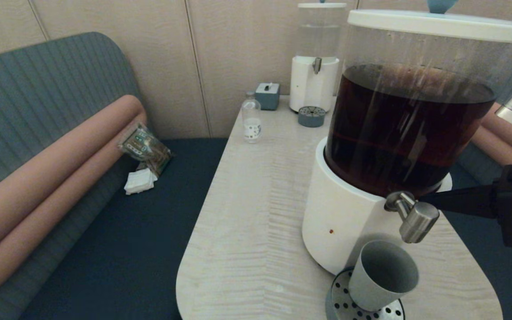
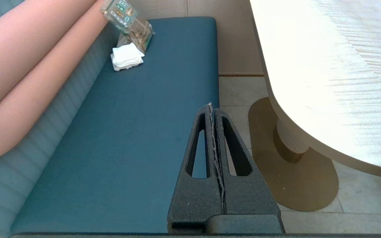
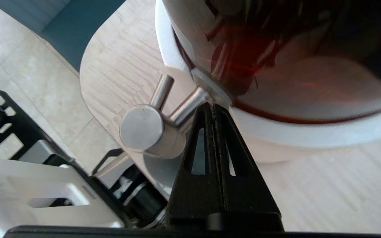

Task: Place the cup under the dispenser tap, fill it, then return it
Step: Turn on the faucet

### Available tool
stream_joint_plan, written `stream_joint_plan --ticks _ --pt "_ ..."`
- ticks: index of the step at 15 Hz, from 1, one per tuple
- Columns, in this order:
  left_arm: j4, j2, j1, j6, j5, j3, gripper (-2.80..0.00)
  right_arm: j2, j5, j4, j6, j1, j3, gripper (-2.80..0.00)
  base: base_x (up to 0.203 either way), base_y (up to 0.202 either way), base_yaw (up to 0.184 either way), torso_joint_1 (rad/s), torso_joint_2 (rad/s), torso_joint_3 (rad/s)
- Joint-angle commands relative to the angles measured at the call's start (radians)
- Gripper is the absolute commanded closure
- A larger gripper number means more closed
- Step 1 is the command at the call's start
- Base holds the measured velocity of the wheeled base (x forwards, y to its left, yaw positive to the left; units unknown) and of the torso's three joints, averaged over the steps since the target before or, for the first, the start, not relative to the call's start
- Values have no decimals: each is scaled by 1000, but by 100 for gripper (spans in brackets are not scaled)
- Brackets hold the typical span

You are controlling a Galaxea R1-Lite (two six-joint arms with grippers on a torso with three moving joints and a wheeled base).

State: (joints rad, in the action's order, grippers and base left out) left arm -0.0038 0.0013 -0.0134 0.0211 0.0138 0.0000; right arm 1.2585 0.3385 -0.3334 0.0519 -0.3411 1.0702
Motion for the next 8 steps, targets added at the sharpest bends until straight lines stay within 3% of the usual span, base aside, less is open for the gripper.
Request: stream_joint_plan --ticks 1,8 --pt "-1 0 0 0 0 0 0 -2 2 10 7 -4 -10 0 0 0 0 0 0 0" --pt "-1 0 0 0 0 0 0 -1 43 46 11 -10 -18 0 0 0 0 0 0 0"
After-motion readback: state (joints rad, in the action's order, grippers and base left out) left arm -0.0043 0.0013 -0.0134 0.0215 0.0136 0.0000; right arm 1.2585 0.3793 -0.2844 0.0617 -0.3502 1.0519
